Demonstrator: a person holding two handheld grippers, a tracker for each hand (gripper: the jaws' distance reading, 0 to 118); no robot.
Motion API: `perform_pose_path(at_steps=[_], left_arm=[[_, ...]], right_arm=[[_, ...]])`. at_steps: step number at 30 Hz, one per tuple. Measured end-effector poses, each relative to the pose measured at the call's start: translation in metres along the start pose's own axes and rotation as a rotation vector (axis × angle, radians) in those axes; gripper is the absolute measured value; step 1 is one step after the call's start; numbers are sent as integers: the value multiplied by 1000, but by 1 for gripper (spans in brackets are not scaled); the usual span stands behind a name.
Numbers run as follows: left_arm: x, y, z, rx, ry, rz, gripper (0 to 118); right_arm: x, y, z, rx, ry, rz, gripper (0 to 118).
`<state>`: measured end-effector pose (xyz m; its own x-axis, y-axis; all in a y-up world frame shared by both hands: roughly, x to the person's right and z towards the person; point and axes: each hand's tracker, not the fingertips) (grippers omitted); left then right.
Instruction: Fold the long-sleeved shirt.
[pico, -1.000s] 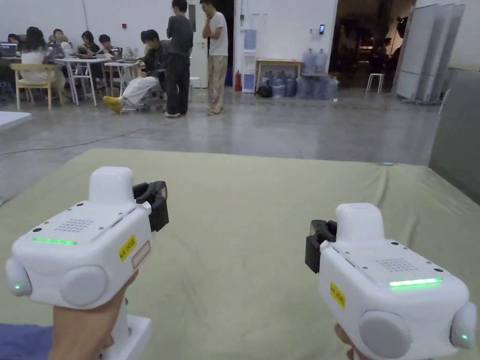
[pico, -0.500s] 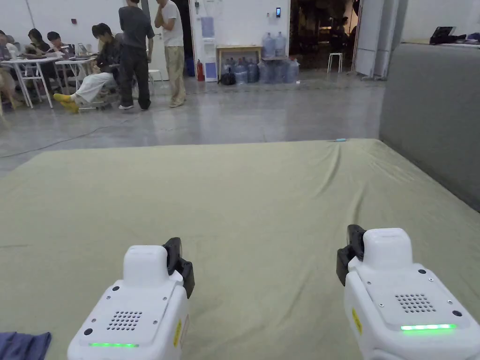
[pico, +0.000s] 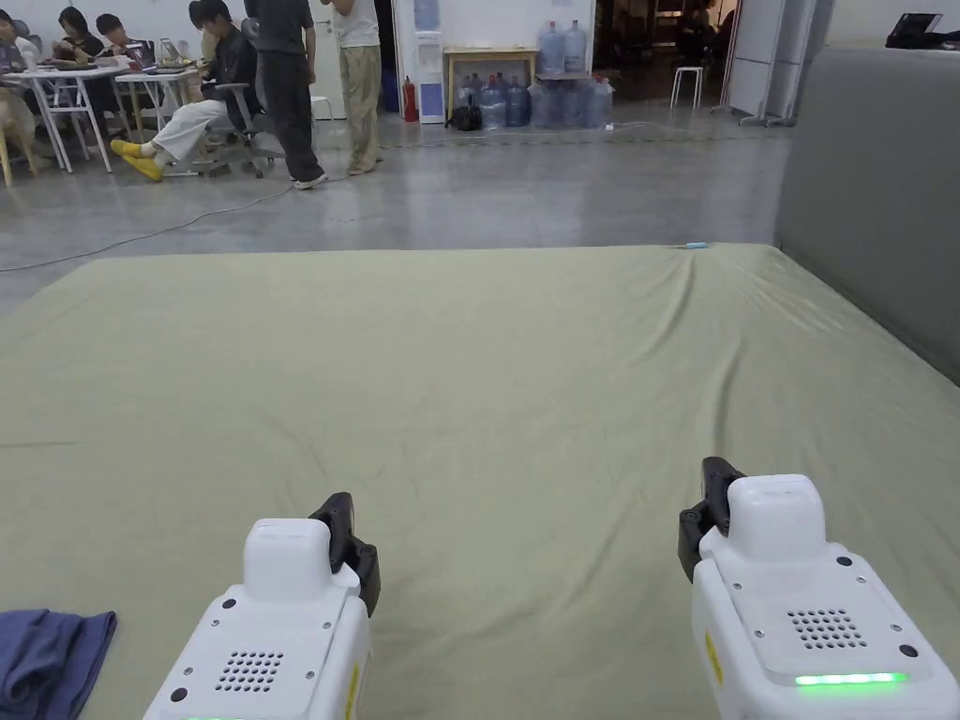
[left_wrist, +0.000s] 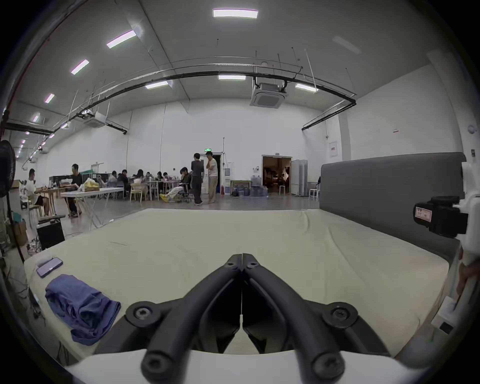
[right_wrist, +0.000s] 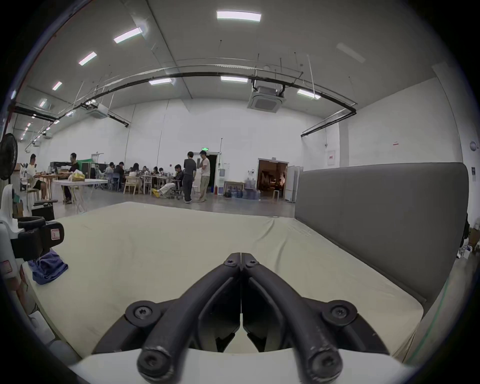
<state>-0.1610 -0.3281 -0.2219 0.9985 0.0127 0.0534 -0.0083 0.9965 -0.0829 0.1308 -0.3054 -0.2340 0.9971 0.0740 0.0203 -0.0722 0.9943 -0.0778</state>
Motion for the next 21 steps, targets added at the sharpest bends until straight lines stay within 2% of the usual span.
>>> perform_pose_path(at_steps=[3,4,5,6,7,8,9,10,11,12,14,17,18,21], left_arm=[[-2,-1,-1,0,2,10,0],[-2,-1,-1,-1,3,17,0],[-2,-1,-2,0,5,18,0],[-2,-1,-3,-1,17,18,0],[-1,-2,-4,-9,16,19,9],[-2,-3,-6,-9,17,21,28],[-3,-4,-8,-8,22,24,71],[-4,-4,-11,-16,22,26,108],[-1,-15,-9,-82,-25,66,117],[-1,-14,-8,45,-15,56,118],[-2,-18,-6,64,-109,55,118],[8,-15,0,80,-47,-41,118],[9,-15,1,73,-46,-42,118],[6,-16,-4,23,-30,-21,118]], right_arm=[[-1,-1,-1,-5,-4,-3,0],[-1,-1,-1,-2,-5,-1,9],[-1,-1,0,-2,-6,0,9],[0,-1,-1,-9,2,-1,15],[0,-1,-4,-45,12,3,33],[0,-2,-7,-76,25,1,65],[-1,-5,-8,-62,10,4,101],[-1,-7,-5,-38,-13,5,114],[-1,-8,-3,0,-27,-2,115],[-1,-9,-3,7,-28,-8,115],[2,-11,-5,22,-14,-21,115],[0,-21,-11,30,-38,21,115],[-1,-22,-8,31,-72,40,115],[0,-20,-7,7,-49,48,115]])
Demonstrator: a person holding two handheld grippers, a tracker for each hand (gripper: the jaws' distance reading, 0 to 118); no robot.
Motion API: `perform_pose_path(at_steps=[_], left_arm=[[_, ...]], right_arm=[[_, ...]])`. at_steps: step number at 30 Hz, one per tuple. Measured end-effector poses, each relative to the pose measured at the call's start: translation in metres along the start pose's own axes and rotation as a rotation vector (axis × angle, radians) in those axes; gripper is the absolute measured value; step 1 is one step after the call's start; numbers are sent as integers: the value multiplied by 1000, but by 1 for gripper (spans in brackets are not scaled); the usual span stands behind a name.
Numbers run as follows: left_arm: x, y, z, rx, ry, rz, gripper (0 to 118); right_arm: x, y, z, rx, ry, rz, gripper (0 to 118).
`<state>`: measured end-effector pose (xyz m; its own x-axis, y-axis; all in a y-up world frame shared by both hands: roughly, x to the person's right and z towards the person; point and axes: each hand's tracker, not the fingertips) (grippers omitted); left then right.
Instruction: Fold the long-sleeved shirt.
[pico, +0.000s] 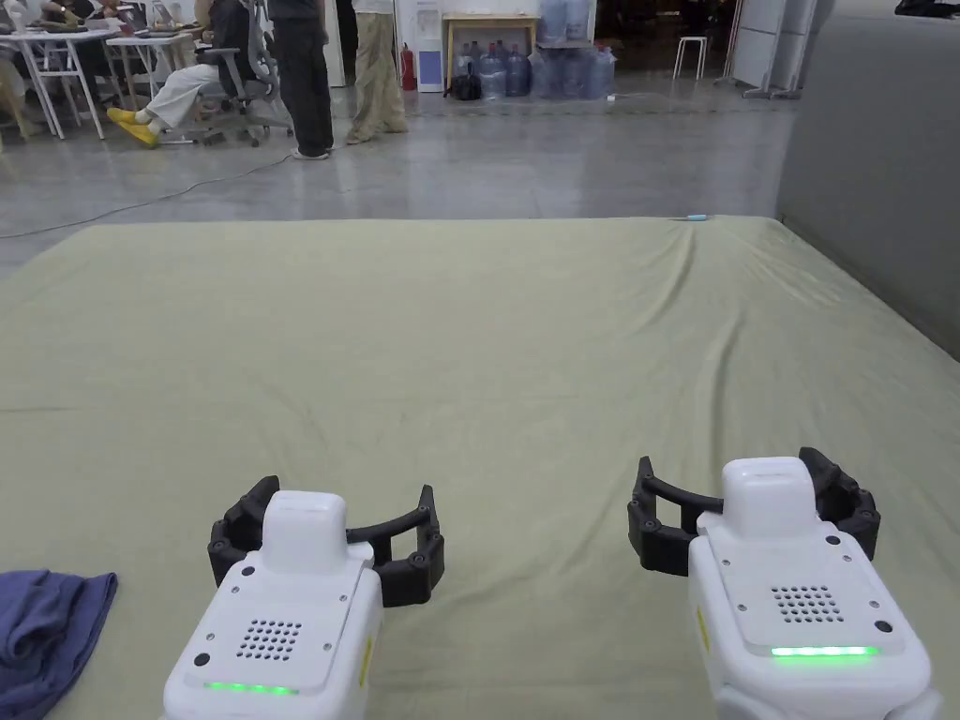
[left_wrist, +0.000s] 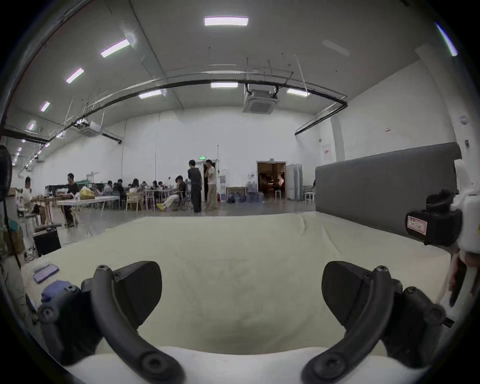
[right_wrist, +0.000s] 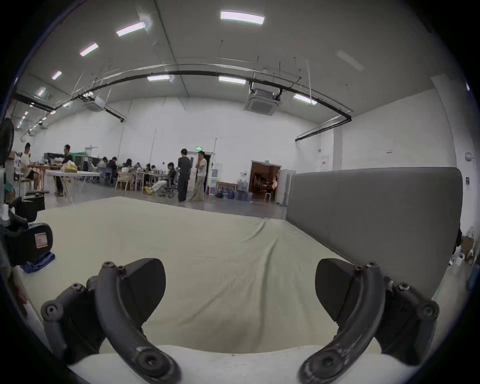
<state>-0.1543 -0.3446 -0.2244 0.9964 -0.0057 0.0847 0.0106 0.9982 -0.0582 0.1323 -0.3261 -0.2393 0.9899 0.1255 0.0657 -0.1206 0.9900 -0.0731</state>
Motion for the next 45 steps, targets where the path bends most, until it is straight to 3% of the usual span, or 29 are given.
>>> perform_pose_path(at_steps=[2,9,25,34,45], left_arm=[[-2,4,-1,-18,-9,28,118],[0,6,1,-4,19,-35,118],[4,3,5,-2,2,-68,118],[1,5,11,-2,33,-69,118],[-2,8,11,-4,38,-71,118]], right_arm=[[3,2,1,0,36,-6,115],[5,7,3,33,-18,-22,115],[0,5,0,11,2,3,115],[1,8,2,9,6,-33,115],[0,11,6,12,9,-24,115]])
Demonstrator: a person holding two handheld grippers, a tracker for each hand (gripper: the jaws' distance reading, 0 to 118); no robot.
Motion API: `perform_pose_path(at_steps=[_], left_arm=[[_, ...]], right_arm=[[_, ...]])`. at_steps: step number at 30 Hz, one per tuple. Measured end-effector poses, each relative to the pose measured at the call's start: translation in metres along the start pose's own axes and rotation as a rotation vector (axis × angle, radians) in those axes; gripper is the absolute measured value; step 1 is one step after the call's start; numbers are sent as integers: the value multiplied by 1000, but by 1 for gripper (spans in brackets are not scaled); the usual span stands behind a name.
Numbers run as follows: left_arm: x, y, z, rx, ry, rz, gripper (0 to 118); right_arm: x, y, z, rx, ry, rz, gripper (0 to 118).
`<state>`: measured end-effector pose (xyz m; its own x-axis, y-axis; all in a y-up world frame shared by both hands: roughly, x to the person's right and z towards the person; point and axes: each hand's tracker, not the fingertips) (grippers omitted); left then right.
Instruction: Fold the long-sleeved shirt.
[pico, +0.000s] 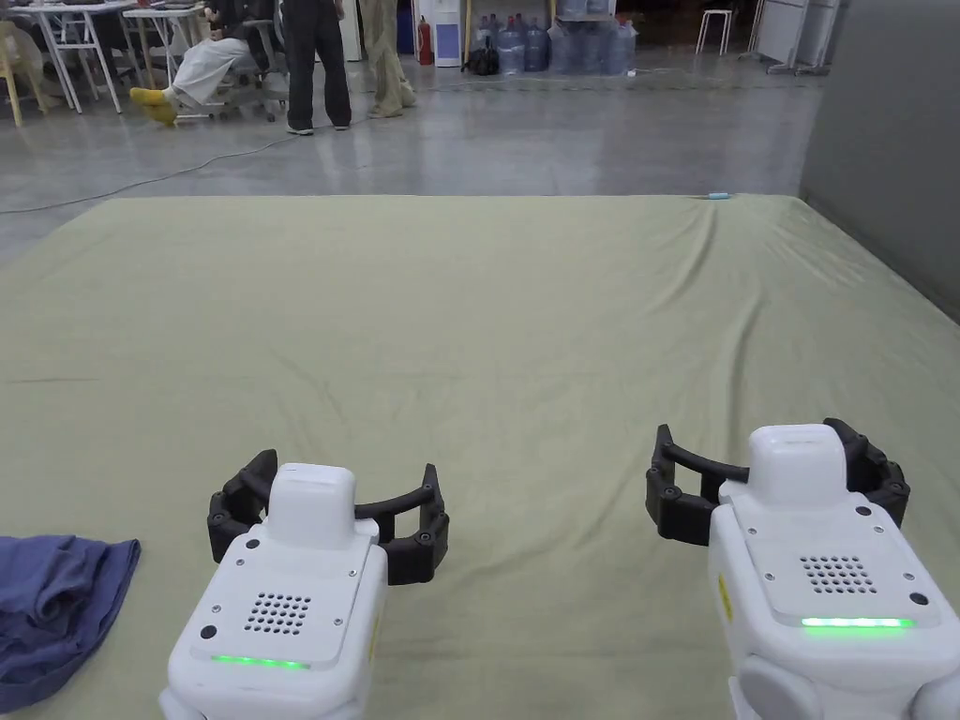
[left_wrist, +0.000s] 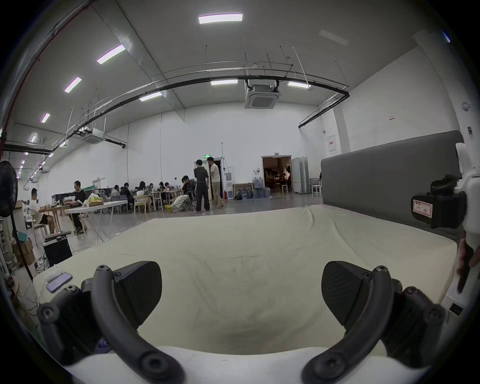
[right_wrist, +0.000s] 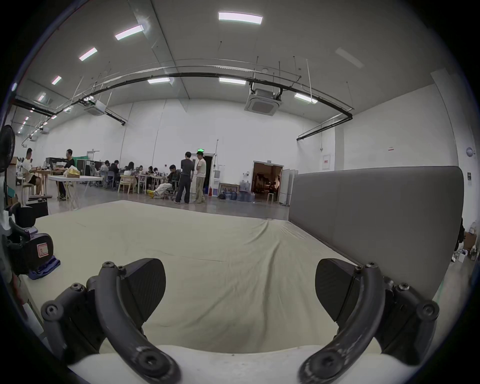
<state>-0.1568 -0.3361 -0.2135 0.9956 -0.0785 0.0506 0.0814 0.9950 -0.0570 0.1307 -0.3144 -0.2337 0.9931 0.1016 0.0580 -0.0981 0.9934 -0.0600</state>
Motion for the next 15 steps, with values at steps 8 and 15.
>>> perform_pose_path(at_steps=[8,15], left_arm=[[6,5,0,11,9,-13,118],[8,7,5,-1,7,-39,118]], right_arm=[[4,6,4,0,-12,-8,115],[8,5,7,-10,-15,-3,115]])
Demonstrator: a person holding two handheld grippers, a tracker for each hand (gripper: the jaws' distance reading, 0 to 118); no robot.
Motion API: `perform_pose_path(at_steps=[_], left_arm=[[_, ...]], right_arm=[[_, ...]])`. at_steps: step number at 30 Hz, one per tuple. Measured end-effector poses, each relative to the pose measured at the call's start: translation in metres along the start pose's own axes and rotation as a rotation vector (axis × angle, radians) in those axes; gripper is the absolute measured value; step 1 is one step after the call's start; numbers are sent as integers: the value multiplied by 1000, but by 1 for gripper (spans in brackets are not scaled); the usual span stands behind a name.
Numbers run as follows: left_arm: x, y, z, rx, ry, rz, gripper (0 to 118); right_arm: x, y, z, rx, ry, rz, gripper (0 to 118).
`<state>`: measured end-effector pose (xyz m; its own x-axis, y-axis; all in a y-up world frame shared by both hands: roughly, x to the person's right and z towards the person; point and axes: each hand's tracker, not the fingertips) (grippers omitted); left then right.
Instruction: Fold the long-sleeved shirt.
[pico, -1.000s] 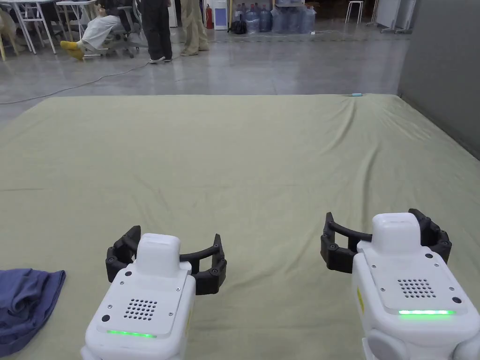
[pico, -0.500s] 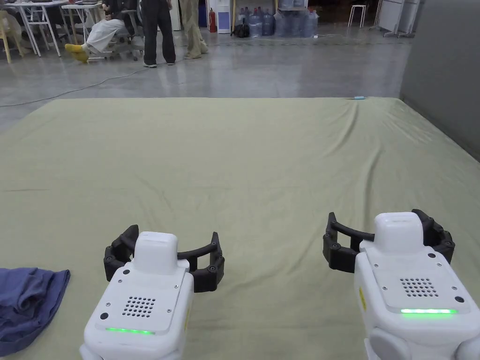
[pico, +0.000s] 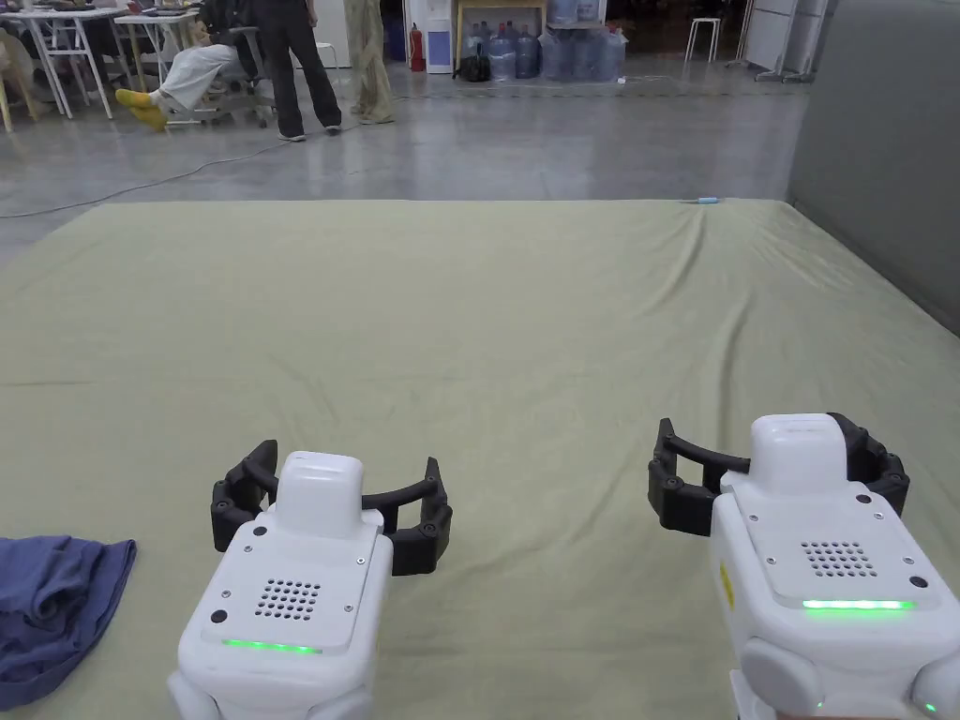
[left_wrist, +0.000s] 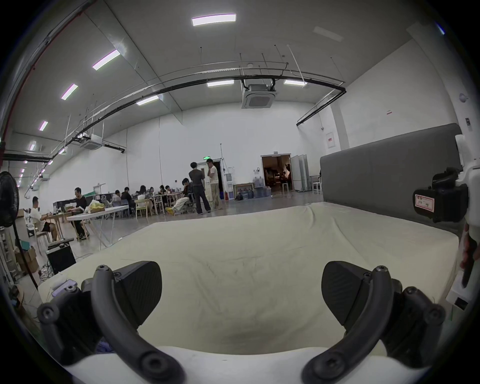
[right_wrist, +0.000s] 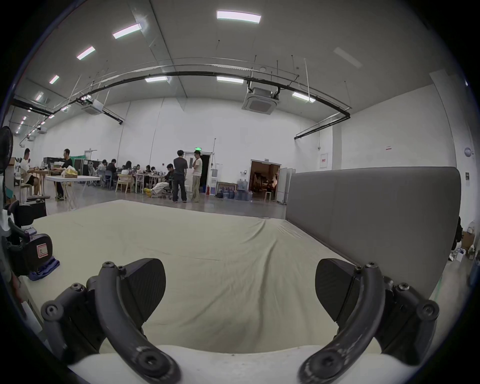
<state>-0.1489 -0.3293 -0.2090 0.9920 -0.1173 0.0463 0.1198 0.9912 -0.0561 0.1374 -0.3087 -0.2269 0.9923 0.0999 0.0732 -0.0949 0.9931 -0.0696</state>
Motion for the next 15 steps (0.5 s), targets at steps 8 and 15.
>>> perform_pose_path(at_steps=[8,15], left_arm=[[2,-2,4,0,0,17,118],[3,2,7,13,15,20,118]], right_arm=[[0,3,3,8,-1,22,115],[1,2,5,12,13,3,115]])
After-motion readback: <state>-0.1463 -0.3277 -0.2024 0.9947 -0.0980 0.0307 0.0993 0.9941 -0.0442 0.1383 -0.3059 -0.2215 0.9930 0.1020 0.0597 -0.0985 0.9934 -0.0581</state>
